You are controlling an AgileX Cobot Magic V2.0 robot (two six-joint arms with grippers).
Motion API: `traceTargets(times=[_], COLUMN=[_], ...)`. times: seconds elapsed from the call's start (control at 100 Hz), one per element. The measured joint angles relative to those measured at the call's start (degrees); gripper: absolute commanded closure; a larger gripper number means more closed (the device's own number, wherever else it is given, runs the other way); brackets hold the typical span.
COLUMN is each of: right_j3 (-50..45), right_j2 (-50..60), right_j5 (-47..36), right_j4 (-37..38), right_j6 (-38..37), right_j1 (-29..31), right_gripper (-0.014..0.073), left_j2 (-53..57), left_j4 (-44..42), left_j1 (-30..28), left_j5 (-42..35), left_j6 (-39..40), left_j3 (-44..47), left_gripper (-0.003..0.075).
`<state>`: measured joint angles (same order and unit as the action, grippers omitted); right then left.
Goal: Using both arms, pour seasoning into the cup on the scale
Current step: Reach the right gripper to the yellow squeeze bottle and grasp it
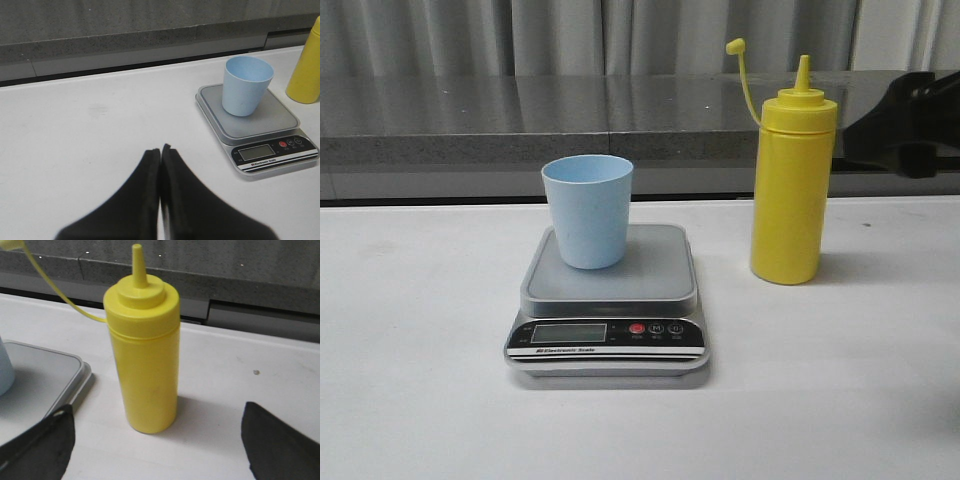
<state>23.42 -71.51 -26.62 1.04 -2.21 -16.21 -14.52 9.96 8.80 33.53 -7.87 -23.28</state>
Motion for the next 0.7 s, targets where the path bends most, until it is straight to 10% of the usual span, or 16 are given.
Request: traceTargets(times=[0.7], right_j3=[9.0], right_j2=[-21.5], right_j5=[-11.2], right_j4=[-0.1], right_j6=[0.4], right_j1=[-1.9], right_gripper=[-0.0069], left_j2=[0.0], left_j4=[0.0], left_j1=[0.0], left_j5=[0.1], left_j6=[0.0], left_j3=[0.0], left_gripper=[0.0741])
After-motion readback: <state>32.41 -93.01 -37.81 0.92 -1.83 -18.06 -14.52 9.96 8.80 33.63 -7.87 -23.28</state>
